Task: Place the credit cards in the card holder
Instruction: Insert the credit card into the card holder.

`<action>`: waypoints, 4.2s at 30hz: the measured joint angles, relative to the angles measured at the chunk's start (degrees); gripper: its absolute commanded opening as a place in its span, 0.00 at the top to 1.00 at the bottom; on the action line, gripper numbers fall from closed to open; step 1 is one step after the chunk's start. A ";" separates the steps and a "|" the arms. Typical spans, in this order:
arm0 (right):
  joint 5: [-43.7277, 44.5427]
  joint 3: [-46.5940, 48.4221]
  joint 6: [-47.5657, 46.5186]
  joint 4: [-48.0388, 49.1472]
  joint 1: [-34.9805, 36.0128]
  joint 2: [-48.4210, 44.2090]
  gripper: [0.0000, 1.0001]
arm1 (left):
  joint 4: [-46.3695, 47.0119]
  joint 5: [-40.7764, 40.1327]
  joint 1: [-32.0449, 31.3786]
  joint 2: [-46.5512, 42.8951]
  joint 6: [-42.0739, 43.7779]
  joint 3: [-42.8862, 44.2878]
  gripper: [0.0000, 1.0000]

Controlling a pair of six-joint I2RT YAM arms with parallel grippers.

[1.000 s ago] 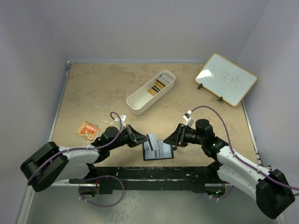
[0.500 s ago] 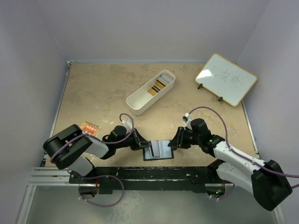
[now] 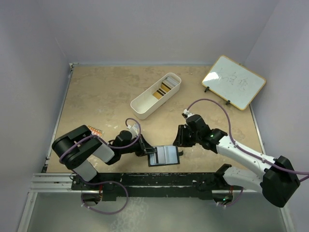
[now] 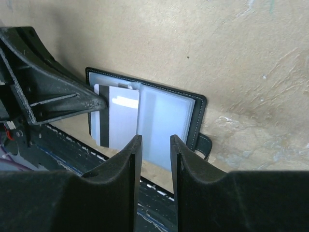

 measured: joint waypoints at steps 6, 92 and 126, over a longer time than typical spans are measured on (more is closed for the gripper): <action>-0.07 -0.26 -0.87 0.11 2.36 0.09 0.67 | 0.04 -0.50 -0.20 0.00 0.37 -0.02 1.00; 1.29 -18.25 10.54 13.57 5.79 -5.09 0.89 | 20.39 -10.14 -6.75 13.49 -7.58 -0.35 0.91; 6.16 -8.11 2.60 -3.48 6.03 -12.85 0.68 | -22.64 -20.87 -6.75 -11.65 2.84 7.30 0.50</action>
